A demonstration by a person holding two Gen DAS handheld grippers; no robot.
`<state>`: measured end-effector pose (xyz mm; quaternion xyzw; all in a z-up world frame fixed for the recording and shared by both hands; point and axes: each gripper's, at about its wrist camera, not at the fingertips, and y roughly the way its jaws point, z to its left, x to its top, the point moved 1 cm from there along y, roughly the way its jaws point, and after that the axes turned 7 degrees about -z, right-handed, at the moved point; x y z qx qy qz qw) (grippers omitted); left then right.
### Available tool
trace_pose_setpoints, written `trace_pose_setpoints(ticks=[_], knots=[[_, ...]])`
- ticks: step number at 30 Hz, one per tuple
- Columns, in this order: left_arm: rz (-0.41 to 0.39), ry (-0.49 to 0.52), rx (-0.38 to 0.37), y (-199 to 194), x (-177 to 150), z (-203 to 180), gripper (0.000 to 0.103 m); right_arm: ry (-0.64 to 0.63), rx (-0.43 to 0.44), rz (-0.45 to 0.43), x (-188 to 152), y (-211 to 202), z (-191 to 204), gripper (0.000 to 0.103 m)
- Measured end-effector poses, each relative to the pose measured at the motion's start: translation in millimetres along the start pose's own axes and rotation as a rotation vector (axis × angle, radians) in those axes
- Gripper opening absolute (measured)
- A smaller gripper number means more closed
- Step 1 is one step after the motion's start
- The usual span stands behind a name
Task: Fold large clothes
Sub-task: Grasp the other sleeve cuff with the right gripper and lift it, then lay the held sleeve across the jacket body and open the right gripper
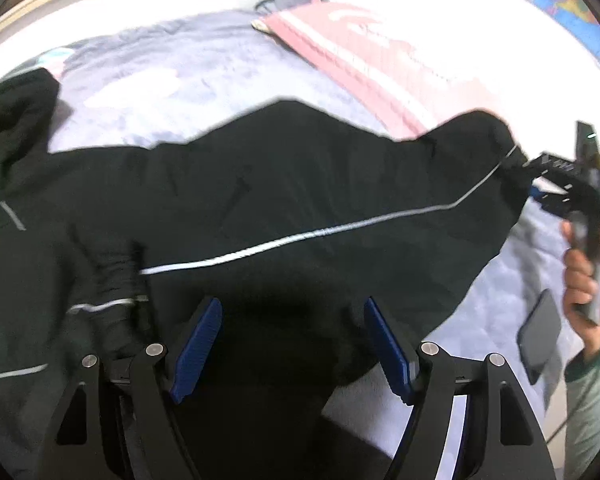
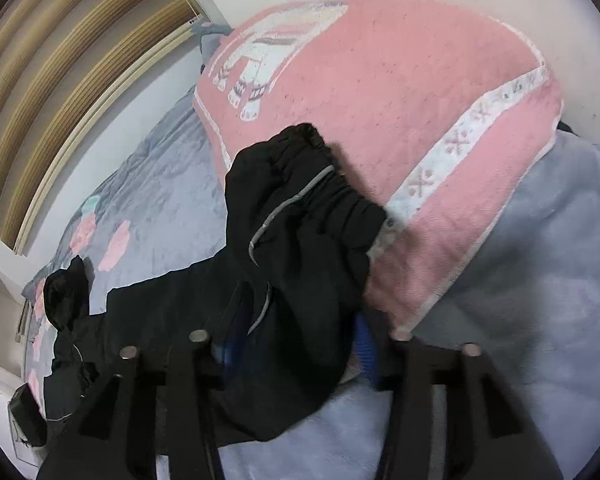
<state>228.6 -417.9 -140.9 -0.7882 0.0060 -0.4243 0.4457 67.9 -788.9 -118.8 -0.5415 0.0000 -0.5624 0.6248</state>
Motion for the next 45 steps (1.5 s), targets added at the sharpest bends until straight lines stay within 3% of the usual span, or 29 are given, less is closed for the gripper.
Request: trace_pose_setpoints(ticks=[1,2,3,8,11,18,24,28,33,36,38,39,45], knots=[[-0.018,0.000,0.004,-10.8,1.2,4.1,0.075,-0.004,-0.009,0.007,-0.4,3.4,2.9,0.046],[-0.030,0.001,0.012,-18.2,2.4,7.7,0.075,-0.010,-0.019,0.008,-1.5,4.9,5.7,0.021],[-0.050,0.000,0.024,-30.0,2.8,12.9,0.075,-0.031,-0.020,0.000,-4.2,3.0,13.8,0.015],[-0.134,-0.009,0.095,-86.5,0.4,49.9,0.075,-0.159,0.019,-0.078,-18.3,-27.6,73.8,0.015],[-0.174,-0.027,0.126,-117.3,-2.1,73.2,0.075,-0.274,0.076,-0.086,-37.4,-41.7,136.9,0.015],[-0.245,-0.086,0.179,-184.6,-19.2,122.0,0.075,-0.494,0.186,-0.037,-99.3,-46.3,273.8,0.015],[-0.269,-0.147,0.215,-223.7,-48.3,166.4,0.075,-0.642,0.222,-0.001,-165.0,-36.7,358.3,0.016],[-0.250,-0.193,0.216,-233.9,-70.2,194.2,0.075,-0.744,0.187,0.101,-219.4,-5.0,402.8,0.019],[-0.210,-0.244,0.185,-228.4,-88.4,215.2,0.075,-0.822,0.126,0.191,-266.7,36.2,409.8,0.026],[-0.179,-0.268,0.148,-219.6,-92.3,220.2,0.075,-0.835,0.136,0.221,-278.5,48.2,404.8,0.043],[-0.170,-0.279,0.119,-214.2,-92.0,220.6,0.075,-0.833,0.182,0.229,-280.2,37.7,404.3,0.062],[-0.165,-0.283,0.103,-211.1,-90.7,220.0,0.075,-0.833,0.199,0.230,-280.0,32.8,403.9,0.066],[-0.140,-0.335,-0.048,-181.7,-67.6,208.0,0.075,-0.788,0.281,0.146,-267.5,-24.7,384.7,0.068]])
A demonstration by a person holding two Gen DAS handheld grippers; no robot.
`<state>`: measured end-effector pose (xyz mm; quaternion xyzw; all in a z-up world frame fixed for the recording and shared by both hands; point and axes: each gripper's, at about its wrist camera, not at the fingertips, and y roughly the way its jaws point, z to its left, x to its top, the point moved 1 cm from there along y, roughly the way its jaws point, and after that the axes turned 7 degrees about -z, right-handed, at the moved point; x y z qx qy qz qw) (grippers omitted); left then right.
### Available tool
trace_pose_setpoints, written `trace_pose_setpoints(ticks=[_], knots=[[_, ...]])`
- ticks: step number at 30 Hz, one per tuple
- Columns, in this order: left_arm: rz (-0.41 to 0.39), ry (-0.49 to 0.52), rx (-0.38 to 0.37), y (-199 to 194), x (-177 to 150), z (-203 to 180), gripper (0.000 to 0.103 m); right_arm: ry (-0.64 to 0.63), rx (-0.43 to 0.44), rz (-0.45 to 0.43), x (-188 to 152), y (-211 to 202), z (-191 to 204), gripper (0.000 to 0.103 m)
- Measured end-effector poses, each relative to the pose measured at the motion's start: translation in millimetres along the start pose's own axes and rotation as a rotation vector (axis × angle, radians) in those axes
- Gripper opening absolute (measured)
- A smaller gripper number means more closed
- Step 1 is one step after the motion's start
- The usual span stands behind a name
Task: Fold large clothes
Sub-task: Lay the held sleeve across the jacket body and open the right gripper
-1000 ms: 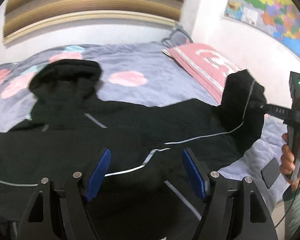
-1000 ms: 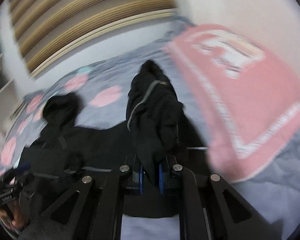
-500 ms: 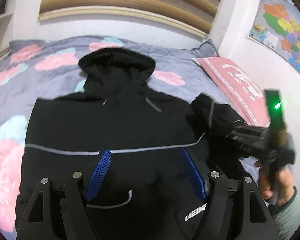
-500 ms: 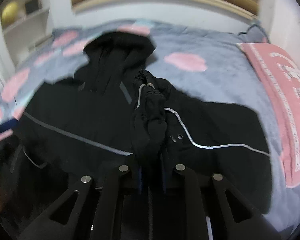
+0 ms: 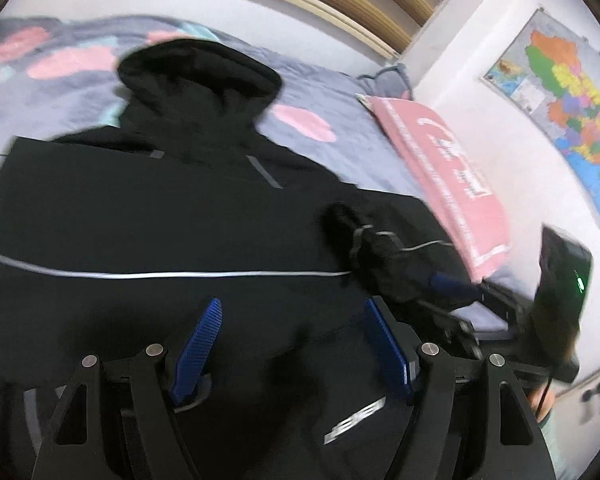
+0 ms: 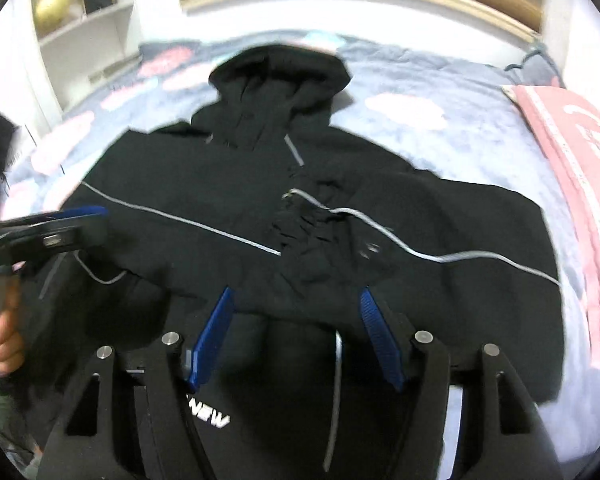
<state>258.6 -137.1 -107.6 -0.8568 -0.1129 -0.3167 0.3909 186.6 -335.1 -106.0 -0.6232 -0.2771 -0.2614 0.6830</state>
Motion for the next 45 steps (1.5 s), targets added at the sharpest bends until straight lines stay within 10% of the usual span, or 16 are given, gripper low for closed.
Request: trace_pose_setpoints(ticks=[7,15,17,18,27,33,38,41,45], knots=[[0.058,-0.090,-0.089,65.3,12.8,-38.6,0.075,0.047,-0.082,-0.027,-18.1,-26.9,-34.7,0.068],[0.118,-0.070,0.015,137.6,9.9,-65.3,0.074,0.114,-0.115,-0.017,-32.1,-30.1,-70.2,0.068],[0.133,-0.051,0.012,148.0,8.9,-68.0,0.022,0.118,-0.130,-0.024,-31.3,-33.6,-73.8,0.068],[0.132,-0.042,0.012,148.8,9.6,-69.8,0.022,0.118,-0.137,-0.026,-29.7,-33.6,-73.6,0.068],[-0.075,0.024,0.028,54.7,47.2,-39.5,0.020,0.215,-0.210,-0.067,-9.0,-45.9,-95.4,0.069],[-0.167,-0.035,0.163,-45.2,55.2,46.9,0.020,0.222,-0.114,-0.024,8.8,-9.9,-67.3,0.069],[-0.043,-0.123,0.291,-76.1,27.9,136.4,0.021,0.132,-0.022,0.097,21.3,51.8,-5.3,0.068],[0.064,-0.168,0.289,-51.1,4.5,171.6,0.023,0.064,-0.120,0.226,11.5,97.7,19.4,0.072],[0.015,-0.175,0.259,-57.2,4.4,174.4,0.025,0.033,-0.195,0.252,11.1,107.3,27.5,0.073]])
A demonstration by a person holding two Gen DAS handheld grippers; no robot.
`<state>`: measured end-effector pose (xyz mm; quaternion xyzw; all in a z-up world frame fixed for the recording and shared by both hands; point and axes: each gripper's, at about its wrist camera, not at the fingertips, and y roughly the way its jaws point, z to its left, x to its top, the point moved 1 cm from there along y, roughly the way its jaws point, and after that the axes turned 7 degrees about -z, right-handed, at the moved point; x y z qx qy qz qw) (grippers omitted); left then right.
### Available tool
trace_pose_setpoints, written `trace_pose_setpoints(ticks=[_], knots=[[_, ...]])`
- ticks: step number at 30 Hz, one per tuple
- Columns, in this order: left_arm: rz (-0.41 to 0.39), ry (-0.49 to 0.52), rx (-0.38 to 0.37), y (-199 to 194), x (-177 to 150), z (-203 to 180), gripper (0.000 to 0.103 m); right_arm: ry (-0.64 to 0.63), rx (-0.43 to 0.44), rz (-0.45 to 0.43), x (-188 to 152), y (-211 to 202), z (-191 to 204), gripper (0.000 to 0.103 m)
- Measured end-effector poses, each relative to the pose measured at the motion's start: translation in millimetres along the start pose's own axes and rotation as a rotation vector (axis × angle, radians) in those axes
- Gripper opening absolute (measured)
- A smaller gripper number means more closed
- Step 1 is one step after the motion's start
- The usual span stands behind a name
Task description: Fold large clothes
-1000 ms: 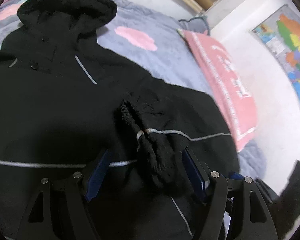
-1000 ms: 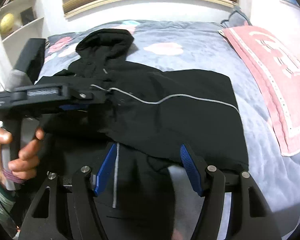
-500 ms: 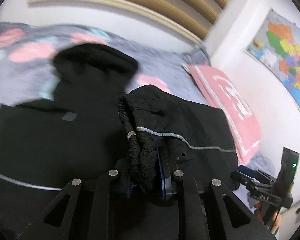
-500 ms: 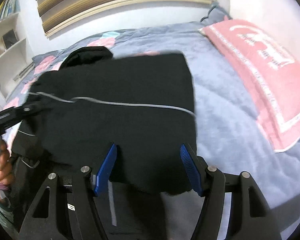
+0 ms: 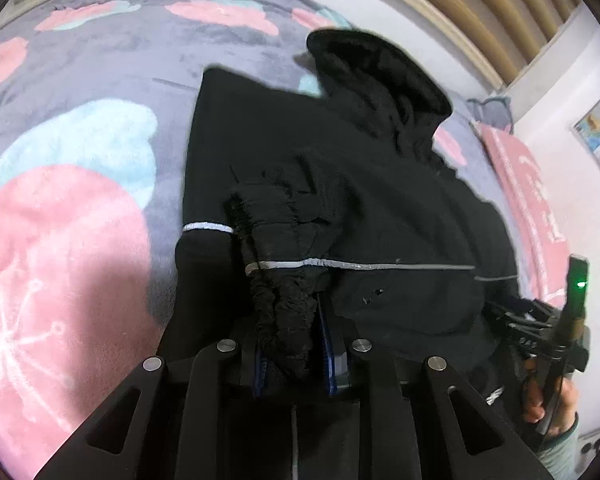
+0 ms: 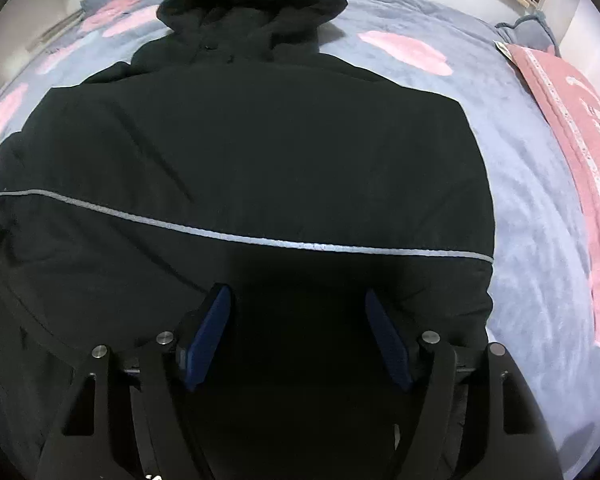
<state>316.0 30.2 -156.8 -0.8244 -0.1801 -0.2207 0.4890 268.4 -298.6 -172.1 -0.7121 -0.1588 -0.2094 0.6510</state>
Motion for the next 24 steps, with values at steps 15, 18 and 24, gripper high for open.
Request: trace_pose_setpoints(ticks=[15,18,24], knots=[[-0.028,0.230,0.085,16.5,4.1,-70.8,0.064,0.002,0.014,-0.147,18.0,-7.8,17.1,0.073],[0.004,0.126,0.067,45.8,-3.8,-44.7,0.062,-0.032,0.017,-0.207,2.2,5.4,19.8,0.074],[-0.029,0.172,0.103,52.6,-8.0,-46.0,0.062,-0.018,0.049,-0.323,-15.7,3.2,19.7,0.076]])
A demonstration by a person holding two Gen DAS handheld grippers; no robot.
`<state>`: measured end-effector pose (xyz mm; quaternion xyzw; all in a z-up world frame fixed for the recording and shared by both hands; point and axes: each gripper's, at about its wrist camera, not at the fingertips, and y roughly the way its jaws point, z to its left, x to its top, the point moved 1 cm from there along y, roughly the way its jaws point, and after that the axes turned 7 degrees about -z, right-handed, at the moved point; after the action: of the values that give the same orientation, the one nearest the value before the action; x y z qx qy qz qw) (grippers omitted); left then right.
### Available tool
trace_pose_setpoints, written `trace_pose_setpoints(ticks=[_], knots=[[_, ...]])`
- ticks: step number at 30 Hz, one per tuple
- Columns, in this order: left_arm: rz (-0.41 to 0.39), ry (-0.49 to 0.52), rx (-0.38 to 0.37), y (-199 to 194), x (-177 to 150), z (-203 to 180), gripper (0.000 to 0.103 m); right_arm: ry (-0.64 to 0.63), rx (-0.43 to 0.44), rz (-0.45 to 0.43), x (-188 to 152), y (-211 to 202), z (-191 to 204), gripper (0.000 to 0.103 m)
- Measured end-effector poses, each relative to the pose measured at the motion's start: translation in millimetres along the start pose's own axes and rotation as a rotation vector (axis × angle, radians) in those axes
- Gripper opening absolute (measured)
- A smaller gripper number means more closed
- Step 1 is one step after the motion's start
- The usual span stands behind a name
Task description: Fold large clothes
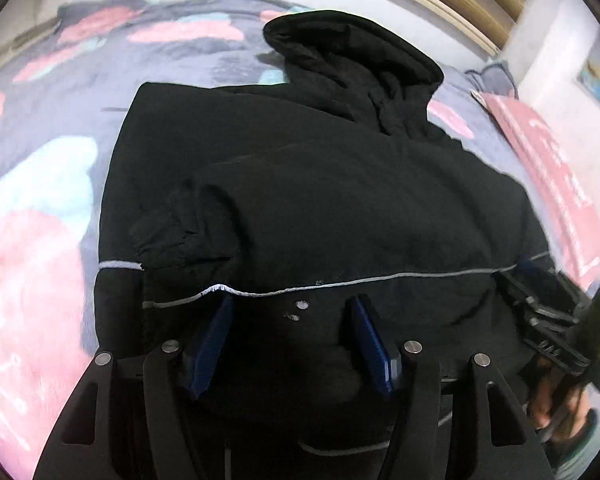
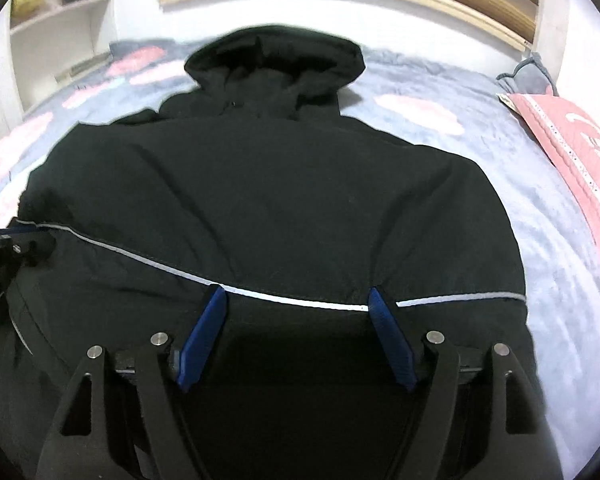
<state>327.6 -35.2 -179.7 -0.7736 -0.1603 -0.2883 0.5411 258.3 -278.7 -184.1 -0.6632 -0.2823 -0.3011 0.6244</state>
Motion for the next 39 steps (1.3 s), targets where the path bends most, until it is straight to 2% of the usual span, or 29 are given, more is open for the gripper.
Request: trace_pose_setpoints(ticks=[5,13,17,21,25,28,31,33,35,39], knots=[[-0.129,0.023,-0.012,-12.8,-16.0,-1.2,0.062,0.003,-0.006,-0.007,-4.2,-2.1,-0.9,0.076],[-0.142,0.055,0.015,-18.0,-17.8,-5.3,0.063,0.001,-0.025,-0.018,-6.9,-2.2,3.1,0.076],[-0.170,0.054,-0.017,-26.5,-17.8,-2.3,0.063,-0.005,-0.029,-0.028,-10.4,-10.2,2.7,0.082],[-0.157,0.033,-0.041,-28.6,-17.2,1.5,0.063,0.010,-0.024,-0.021,-10.2,-11.1,0.8,0.084],[-0.079,0.026,-0.020,-31.8,-6.1,-3.7,0.063,0.000,-0.044,0.030,-6.5,-10.3,3.3,0.085],[-0.025,-0.024,-0.060,-54.1,14.8,-8.7,0.063,0.017,-0.012,0.151,5.8,-12.5,-1.8,0.085],[-0.041,-0.035,-0.072,-87.6,57.0,-19.7,0.063,0.063,0.033,0.236,30.0,-23.1,-14.3,0.085],[-0.061,-0.029,-0.070,-102.6,83.5,-26.5,0.063,0.104,0.041,0.245,51.4,-30.6,-24.9,0.085],[-0.074,-0.031,-0.074,-111.5,116.6,-33.6,0.063,0.156,0.051,0.229,89.9,-40.3,-42.1,0.085],[-0.074,-0.037,-0.053,-107.9,169.2,-42.3,0.064,0.206,0.061,0.177,159.4,-46.7,-67.1,0.085]])
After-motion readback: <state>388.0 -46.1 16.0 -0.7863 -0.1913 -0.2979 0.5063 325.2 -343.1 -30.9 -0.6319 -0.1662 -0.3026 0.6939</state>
